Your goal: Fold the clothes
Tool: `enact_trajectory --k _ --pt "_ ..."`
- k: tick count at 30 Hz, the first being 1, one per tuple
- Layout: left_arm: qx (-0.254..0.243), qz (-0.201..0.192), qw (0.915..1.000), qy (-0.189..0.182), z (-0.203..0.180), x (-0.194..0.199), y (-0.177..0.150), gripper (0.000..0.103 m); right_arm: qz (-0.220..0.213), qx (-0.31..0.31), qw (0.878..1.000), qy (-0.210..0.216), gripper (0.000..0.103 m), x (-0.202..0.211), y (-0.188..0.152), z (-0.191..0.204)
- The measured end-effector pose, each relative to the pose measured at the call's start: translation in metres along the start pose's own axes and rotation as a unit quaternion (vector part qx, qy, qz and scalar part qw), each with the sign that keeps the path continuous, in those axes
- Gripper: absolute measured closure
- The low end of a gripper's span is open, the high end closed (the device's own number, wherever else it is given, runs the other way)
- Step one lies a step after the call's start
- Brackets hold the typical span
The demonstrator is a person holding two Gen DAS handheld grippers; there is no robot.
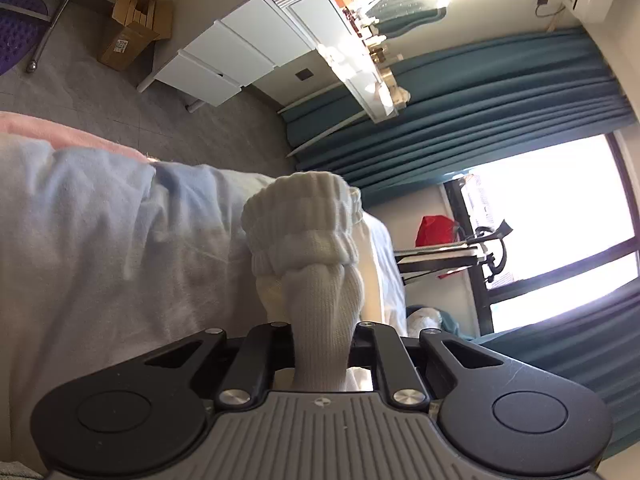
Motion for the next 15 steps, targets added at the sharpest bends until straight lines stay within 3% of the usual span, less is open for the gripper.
enact_trajectory --k 4,10,15 --pt "-0.016 -0.005 0.9997 -0.018 -0.019 0.021 0.001 0.091 -0.017 0.028 0.999 0.023 0.096 0.013 0.013 0.013" --pt "-0.040 0.012 0.9991 -0.004 -0.062 -0.012 0.005 0.091 -0.019 0.072 0.996 0.045 0.096 -0.024 0.029 0.080" --pt "-0.062 0.038 0.9964 0.044 -0.111 -0.087 0.014 0.091 -0.018 0.112 0.992 0.059 0.096 -0.065 0.041 0.144"
Point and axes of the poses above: each gripper's, at about its wrist camera, not at the fingertips, and x roughly against the way its jaws point, z to its left, y to its top, the point moved 4 cm from there along -x, roughly the way its jaws point, and after that the axes turned 14 degrees about x, right-handed, at the moved point
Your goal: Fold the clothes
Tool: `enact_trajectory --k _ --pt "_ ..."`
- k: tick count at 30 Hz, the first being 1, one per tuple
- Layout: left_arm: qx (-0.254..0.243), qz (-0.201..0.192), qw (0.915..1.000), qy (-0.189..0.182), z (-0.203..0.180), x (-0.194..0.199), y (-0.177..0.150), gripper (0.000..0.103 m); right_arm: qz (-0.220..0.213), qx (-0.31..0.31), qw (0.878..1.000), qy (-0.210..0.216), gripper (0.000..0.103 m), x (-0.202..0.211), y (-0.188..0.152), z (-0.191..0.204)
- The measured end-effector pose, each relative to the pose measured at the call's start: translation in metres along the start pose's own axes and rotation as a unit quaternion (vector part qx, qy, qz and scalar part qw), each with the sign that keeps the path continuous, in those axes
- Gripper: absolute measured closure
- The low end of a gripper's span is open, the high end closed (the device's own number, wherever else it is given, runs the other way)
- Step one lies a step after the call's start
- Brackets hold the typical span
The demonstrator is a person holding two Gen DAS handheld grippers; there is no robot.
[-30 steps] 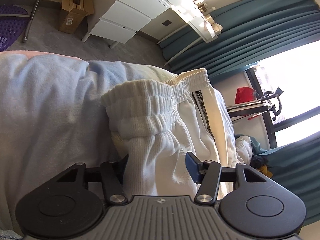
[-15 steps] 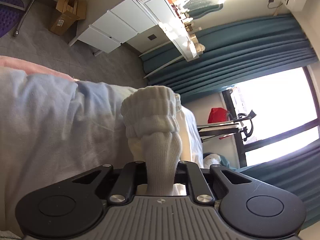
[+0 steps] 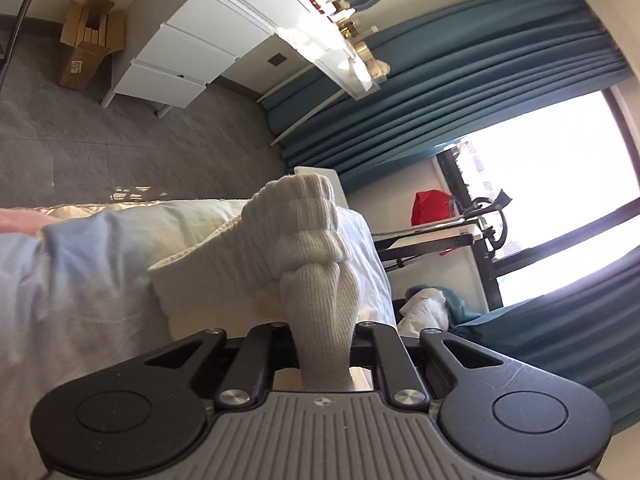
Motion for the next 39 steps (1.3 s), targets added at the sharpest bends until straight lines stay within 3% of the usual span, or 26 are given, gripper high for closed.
enact_trajectory --k 5,9,13,17,20,26,27,29,31,32,34,39 --pt "-0.021 0.003 0.9993 0.032 -0.057 -0.098 0.006 0.091 0.007 0.063 0.998 -0.016 0.096 -0.088 -0.006 0.068" --pt "-0.045 0.014 0.9958 0.078 -0.078 -0.190 0.003 0.091 0.025 0.087 0.995 -0.029 0.096 -0.161 -0.036 0.094" --pt "-0.043 0.041 0.9906 0.123 -0.069 -0.262 0.007 0.090 0.052 0.131 0.989 -0.033 0.096 -0.223 -0.073 0.108" --pt "-0.061 0.050 0.9859 0.147 -0.059 -0.297 0.004 0.088 0.075 0.168 0.982 -0.035 0.096 -0.265 -0.104 0.114" --pt "-0.081 0.052 0.9853 0.142 -0.060 -0.303 0.002 0.081 0.081 0.170 0.982 -0.020 0.095 -0.271 -0.109 0.114" --pt "-0.099 0.080 0.9887 0.079 -0.068 -0.269 -0.010 0.050 0.099 0.119 0.987 0.042 0.089 -0.246 -0.089 0.100" --pt "-0.102 0.085 0.9889 0.066 -0.071 -0.262 -0.013 0.041 0.103 0.103 0.988 0.056 0.086 -0.239 -0.083 0.096" --pt "-0.105 0.085 0.9900 0.037 -0.072 -0.238 -0.019 0.035 0.093 0.096 0.988 0.075 0.076 -0.212 -0.072 0.088" --pt "-0.099 0.074 0.9922 0.009 -0.064 -0.207 -0.027 0.022 0.076 0.105 0.988 0.088 0.058 -0.179 -0.062 0.080" --pt "-0.094 0.068 0.9933 -0.004 -0.057 -0.192 -0.032 0.022 0.068 0.109 0.987 0.095 0.053 -0.163 -0.057 0.076" --pt "-0.081 0.055 0.9947 -0.029 -0.043 -0.163 -0.041 0.021 0.061 0.092 0.989 0.100 0.032 -0.130 -0.058 0.057" --pt "-0.014 0.076 0.9970 -0.003 0.015 -0.127 -0.054 0.021 0.095 0.007 0.989 0.110 0.032 -0.097 -0.077 0.016"
Point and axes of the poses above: each gripper's, at about its wrist camera, not at the fingertips, and x roughly against the way its jaws point, z to its left, y to its top, the point moved 4 cm from there along -x, roughly the way its jaws point, and after that the axes turned 14 degrees about x, right-handed, at the moved point
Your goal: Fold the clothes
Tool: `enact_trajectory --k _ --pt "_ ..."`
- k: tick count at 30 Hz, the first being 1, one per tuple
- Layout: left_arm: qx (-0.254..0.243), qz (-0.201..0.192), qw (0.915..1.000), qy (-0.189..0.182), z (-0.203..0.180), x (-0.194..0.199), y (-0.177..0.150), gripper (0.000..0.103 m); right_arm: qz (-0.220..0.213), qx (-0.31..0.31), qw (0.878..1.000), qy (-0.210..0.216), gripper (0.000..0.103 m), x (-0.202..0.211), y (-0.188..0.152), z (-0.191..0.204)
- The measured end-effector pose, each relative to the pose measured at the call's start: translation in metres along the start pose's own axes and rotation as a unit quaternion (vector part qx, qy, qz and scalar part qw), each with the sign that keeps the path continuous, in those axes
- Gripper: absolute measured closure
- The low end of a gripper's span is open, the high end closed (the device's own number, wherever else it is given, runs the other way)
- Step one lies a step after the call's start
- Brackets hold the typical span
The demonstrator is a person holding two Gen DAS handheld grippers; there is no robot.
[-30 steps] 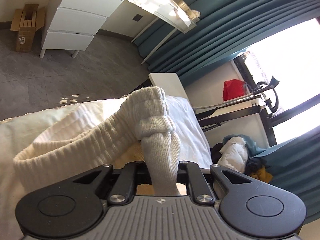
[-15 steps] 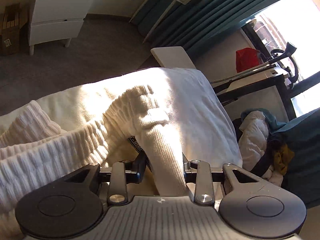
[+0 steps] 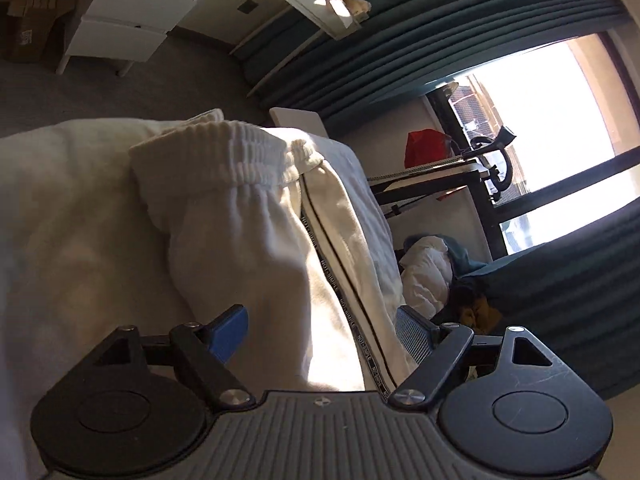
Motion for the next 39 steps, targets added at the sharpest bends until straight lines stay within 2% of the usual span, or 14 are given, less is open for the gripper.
enact_trajectory --k 5,10,11,14,20,22,26,29,32,34,36,37,39 --pt "0.054 0.031 0.9981 -0.001 0.037 0.005 0.014 0.021 0.029 -0.092 0.995 0.023 0.032 0.022 -0.026 -0.031" --pt "0.078 0.031 0.9963 -0.018 0.052 -0.012 0.031 0.021 0.055 -0.170 0.983 0.047 0.033 0.039 -0.050 -0.059" --pt "0.083 0.030 0.9958 -0.024 0.054 -0.017 0.032 0.022 0.055 -0.170 0.982 0.055 0.032 0.035 -0.052 -0.061" --pt "0.066 0.009 0.9978 0.001 0.055 -0.034 0.035 0.027 0.047 -0.169 0.983 0.061 0.033 0.022 -0.054 -0.064" --pt "0.039 0.004 0.9992 -0.006 0.052 -0.065 0.042 0.027 0.024 -0.158 0.987 0.021 0.034 -0.012 -0.059 -0.067" --pt "0.027 0.003 0.9995 -0.012 0.051 -0.072 0.044 0.028 0.019 -0.149 0.988 0.016 0.046 -0.021 -0.059 -0.066" --pt "0.027 -0.008 0.9995 -0.017 0.051 -0.081 0.044 0.031 0.009 -0.133 0.991 0.006 0.047 -0.040 -0.061 -0.064" --pt "0.002 -0.007 1.0000 0.000 0.046 -0.091 0.045 0.034 0.001 -0.120 0.993 -0.002 0.060 -0.053 -0.062 -0.063" --pt "0.000 -0.007 1.0000 -0.001 0.049 -0.095 0.047 0.042 -0.007 -0.107 0.994 -0.010 0.072 -0.067 -0.063 -0.062" --pt "0.014 -0.007 0.9999 -0.003 0.052 -0.095 0.050 0.054 -0.015 -0.105 0.994 -0.013 0.080 -0.066 -0.061 -0.059" --pt "0.022 -0.006 0.9997 -0.005 0.056 -0.093 0.052 0.063 -0.021 -0.103 0.994 -0.015 0.084 -0.061 -0.058 -0.056" --pt "0.027 -0.004 0.9996 -0.009 0.057 -0.093 0.055 0.070 -0.023 -0.105 0.994 -0.015 0.086 -0.059 -0.056 -0.055" --pt "0.041 0.000 0.9990 -0.017 0.060 -0.088 0.059 0.077 -0.028 -0.118 0.993 -0.006 0.087 -0.051 -0.051 -0.053"
Point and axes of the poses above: each gripper's, at about its wrist camera, not at the fingertips, and x roughly against the way its jaws point, z to its left, y to its top, the point moved 4 cm from there along -x, roughly the way its jaws point, and after that the axes turned 14 degrees about x, right-handed, at the moved point
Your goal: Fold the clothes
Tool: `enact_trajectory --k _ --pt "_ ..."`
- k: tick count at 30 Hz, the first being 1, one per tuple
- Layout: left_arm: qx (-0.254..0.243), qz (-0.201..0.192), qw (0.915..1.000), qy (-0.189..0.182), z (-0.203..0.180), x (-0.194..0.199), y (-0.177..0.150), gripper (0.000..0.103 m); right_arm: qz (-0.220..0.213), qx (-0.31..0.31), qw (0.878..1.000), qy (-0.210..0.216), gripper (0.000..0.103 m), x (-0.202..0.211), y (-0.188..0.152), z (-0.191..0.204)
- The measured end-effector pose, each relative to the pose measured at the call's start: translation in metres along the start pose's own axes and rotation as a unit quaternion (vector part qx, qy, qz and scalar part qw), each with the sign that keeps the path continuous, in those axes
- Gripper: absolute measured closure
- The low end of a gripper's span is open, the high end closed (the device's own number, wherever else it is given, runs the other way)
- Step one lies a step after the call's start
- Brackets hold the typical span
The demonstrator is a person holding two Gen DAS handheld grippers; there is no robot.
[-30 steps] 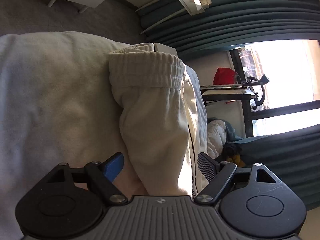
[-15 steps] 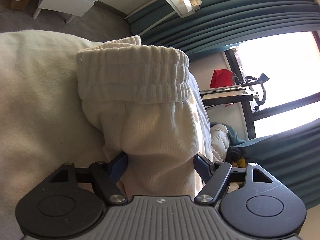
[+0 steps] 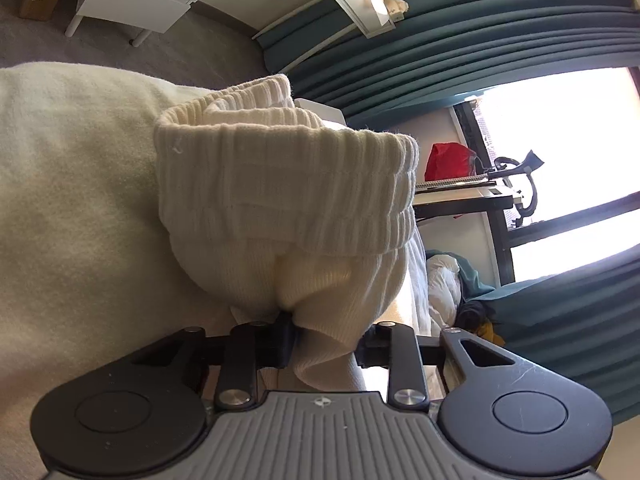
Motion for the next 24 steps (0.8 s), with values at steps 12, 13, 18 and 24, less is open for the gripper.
enact_trajectory --k 12,13,18,24 --pt "-0.044 0.030 0.9982 0.026 -0.014 0.104 0.010 0.088 0.018 -0.104 0.994 0.037 0.090 0.088 0.024 -0.017" --pt "-0.048 0.033 0.9979 0.029 -0.015 0.113 0.011 0.088 0.016 -0.107 0.993 0.038 0.090 0.098 0.025 -0.019" --pt "-0.066 0.046 0.9958 0.042 -0.020 0.161 0.015 0.088 0.012 -0.088 0.996 0.024 0.090 0.146 0.036 -0.031" --pt "-0.064 0.062 0.9950 0.046 0.022 0.177 0.013 0.087 0.064 -0.152 0.986 -0.033 0.090 0.151 0.015 -0.081"
Point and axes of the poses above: each gripper's, at about its wrist camera, not at the fingertips, and x roughly against the way its jaws point, z to its left, y to its top, the point moved 4 cm from there along -x, roughly the way its jaws point, and after that the axes turned 14 degrees about x, right-handed, at the moved point
